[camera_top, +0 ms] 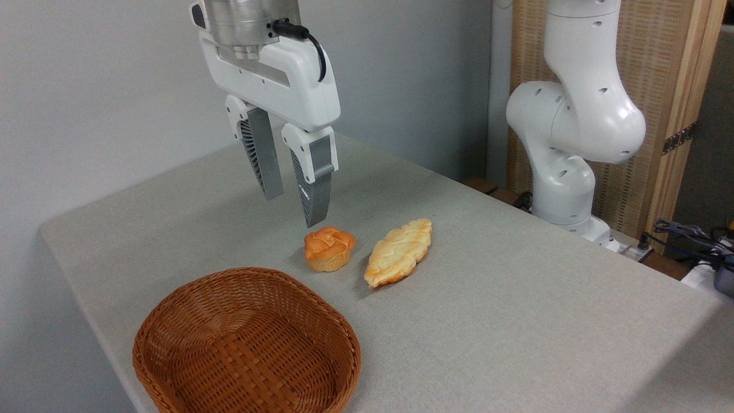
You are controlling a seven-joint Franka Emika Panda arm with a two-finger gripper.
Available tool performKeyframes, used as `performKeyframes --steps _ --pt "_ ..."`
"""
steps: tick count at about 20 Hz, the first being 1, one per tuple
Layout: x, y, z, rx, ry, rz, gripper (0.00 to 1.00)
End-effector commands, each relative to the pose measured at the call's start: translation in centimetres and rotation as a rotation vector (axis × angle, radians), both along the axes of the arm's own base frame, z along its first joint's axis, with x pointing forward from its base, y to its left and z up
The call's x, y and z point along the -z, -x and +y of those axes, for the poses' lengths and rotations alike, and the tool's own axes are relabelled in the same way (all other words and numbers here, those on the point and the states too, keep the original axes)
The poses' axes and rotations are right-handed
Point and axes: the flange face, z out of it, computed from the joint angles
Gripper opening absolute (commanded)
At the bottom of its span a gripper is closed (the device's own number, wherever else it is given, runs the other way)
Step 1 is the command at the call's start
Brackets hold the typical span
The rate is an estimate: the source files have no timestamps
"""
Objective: Put bread into the basket
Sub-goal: 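Lower the open gripper toward the small round orange bread roll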
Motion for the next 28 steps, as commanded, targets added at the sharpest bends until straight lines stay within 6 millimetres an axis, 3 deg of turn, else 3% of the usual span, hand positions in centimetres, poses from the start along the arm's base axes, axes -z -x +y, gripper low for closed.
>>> performKeyframes --steps 1,9,12,15,18,21,24,28 --pt "-0.3 -0.1 0.3 0.029 0.012 0.002 1.00" --pt "0.2 0.3 -0.2 0.026 0.013 0.015 1.00" --pt "1.4 0.9 -3.0 0.071 0.020 0.043 1.00" --pt "2.7 1.8 -4.6 0.100 0.017 0.070 1.00" --pt "4.5 3.7 -6.1 0.138 0.009 0.097 1.00" --pt "7.9 6.0 -8.9 0.193 -0.012 0.108 1.00" --pt "11.6 7.4 -12.9 0.275 -0.045 0.129 1.00" --pt "14.7 8.3 -15.4 0.325 -0.056 0.124 1.00"
